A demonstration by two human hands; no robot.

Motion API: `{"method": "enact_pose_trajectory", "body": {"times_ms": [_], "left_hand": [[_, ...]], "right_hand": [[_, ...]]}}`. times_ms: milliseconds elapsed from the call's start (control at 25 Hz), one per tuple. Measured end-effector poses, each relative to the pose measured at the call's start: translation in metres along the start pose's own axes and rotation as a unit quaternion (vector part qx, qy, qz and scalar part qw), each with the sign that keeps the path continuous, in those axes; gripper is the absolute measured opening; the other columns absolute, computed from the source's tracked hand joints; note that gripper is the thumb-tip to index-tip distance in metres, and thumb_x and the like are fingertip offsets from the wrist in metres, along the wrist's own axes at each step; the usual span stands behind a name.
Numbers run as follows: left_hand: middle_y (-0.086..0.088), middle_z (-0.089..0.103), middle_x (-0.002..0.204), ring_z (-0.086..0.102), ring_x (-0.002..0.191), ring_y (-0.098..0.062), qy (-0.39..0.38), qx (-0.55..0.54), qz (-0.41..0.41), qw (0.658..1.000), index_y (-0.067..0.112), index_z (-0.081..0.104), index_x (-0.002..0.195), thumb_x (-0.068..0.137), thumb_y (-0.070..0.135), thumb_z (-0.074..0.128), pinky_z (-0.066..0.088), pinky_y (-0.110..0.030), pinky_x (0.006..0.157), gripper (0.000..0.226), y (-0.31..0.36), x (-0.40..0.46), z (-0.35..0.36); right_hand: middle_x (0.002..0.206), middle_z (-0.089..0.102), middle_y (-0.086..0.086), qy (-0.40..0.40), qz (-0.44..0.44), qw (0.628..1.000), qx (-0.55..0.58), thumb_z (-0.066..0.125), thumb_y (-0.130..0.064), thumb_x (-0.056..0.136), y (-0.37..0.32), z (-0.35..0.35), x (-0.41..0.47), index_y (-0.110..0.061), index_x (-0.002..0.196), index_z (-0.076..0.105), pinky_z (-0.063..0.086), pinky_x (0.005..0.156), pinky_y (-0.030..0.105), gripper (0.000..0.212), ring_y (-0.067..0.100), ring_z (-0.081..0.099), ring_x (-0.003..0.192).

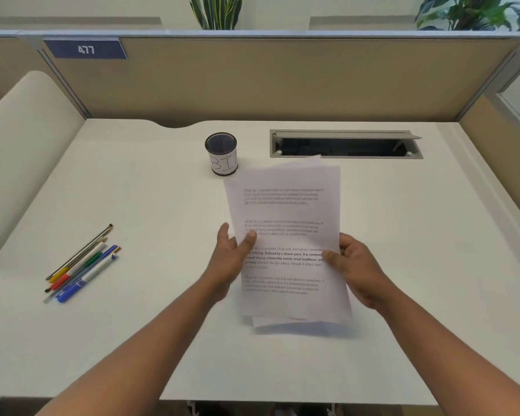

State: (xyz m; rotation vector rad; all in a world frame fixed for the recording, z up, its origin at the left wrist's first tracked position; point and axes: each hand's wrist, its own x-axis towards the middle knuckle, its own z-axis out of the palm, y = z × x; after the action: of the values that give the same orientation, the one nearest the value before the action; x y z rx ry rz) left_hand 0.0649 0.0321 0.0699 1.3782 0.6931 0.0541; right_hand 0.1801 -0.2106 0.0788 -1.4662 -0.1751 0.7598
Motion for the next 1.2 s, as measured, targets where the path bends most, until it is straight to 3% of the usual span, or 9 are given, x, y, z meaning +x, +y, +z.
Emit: {"method": "enact_pose_trajectory", "body": {"times_ms": [40,120,240,360,520,800,960,1200], "left_hand": [[-0.008,0.061,0.141,0.069,0.111,-0.011,-0.028,-0.033,0.029,0.999,0.020,0.034,0.150,0.092,0.044,0.068,0.058,-0.029,0.086,0.071,0.012,0.001,-0.002],[-0.009,0.072,0.124,0.072,0.107,-0.024,-0.050,-0.048,0.099,0.993,0.015,0.056,0.132,0.097,0.030,0.064,0.061,-0.038,0.086,0.039,0.031,0.003,-0.003],[-0.002,0.075,0.117,0.071,0.107,-0.023,-0.044,-0.044,0.188,0.980,0.021,0.068,0.116,0.097,0.022,0.061,0.059,-0.033,0.085,0.020,0.052,-0.003,0.002],[0.003,0.075,0.115,0.071,0.104,-0.018,-0.033,-0.042,0.224,0.973,0.028,0.067,0.112,0.097,0.016,0.058,0.057,-0.027,0.083,0.021,0.058,-0.009,0.007],[-0.002,0.073,0.119,0.069,0.110,-0.025,-0.041,-0.038,0.214,0.975,0.022,0.063,0.121,0.098,0.013,0.059,0.059,-0.037,0.087,0.025,0.045,-0.011,0.007],[0.004,0.074,0.115,0.069,0.106,-0.020,-0.028,-0.052,0.208,0.976,0.039,0.067,0.111,0.095,0.018,0.059,0.058,-0.030,0.081,0.028,0.039,-0.012,0.007],[0.000,0.073,0.119,0.068,0.110,-0.022,-0.037,-0.068,0.186,0.980,0.033,0.066,0.115,0.095,0.017,0.059,0.056,-0.030,0.084,0.026,0.032,-0.010,0.010],[0.002,0.076,0.110,0.071,0.099,-0.015,-0.029,-0.077,0.168,0.982,0.029,0.070,0.110,0.095,0.012,0.056,0.056,-0.023,0.077,0.027,0.024,-0.010,0.011]], "right_hand": [[0.118,0.074,0.013,-0.009,-0.027,0.999,0.021,0.055,0.002,0.098,-0.006,0.000,-0.001,-0.015,0.118,0.070,0.060,0.085,0.039,0.031,0.031,0.072,0.106],[0.122,0.072,0.014,-0.012,-0.073,0.996,0.045,0.057,0.003,0.097,-0.018,0.001,-0.001,-0.013,0.119,0.070,0.058,0.087,0.036,0.030,0.030,0.070,0.109],[0.119,0.074,0.011,0.016,-0.116,0.992,0.051,0.060,0.005,0.094,-0.029,0.008,-0.001,-0.017,0.115,0.072,0.058,0.089,0.033,0.032,0.028,0.071,0.109],[0.115,0.076,0.004,0.038,-0.133,0.990,0.027,0.063,0.002,0.091,-0.033,0.014,-0.002,-0.025,0.108,0.073,0.057,0.085,0.027,0.034,0.023,0.071,0.106],[0.115,0.076,0.002,0.046,-0.117,0.992,0.017,0.060,0.006,0.094,-0.026,0.017,-0.005,-0.015,0.117,0.066,0.058,0.084,0.028,0.032,0.021,0.072,0.106],[0.112,0.077,-0.001,0.039,-0.127,0.991,-0.003,0.060,0.002,0.096,-0.027,0.025,-0.006,-0.022,0.113,0.070,0.058,0.080,0.026,0.031,0.020,0.073,0.101],[0.111,0.077,-0.004,0.032,-0.109,0.993,-0.028,0.060,0.002,0.096,-0.023,0.027,-0.007,-0.025,0.111,0.071,0.057,0.081,0.025,0.034,0.016,0.073,0.101],[0.107,0.077,-0.010,0.036,-0.107,0.991,-0.067,0.055,0.000,0.091,-0.022,0.029,-0.008,-0.042,0.101,0.076,0.058,0.075,0.021,0.048,0.011,0.073,0.097]]}}
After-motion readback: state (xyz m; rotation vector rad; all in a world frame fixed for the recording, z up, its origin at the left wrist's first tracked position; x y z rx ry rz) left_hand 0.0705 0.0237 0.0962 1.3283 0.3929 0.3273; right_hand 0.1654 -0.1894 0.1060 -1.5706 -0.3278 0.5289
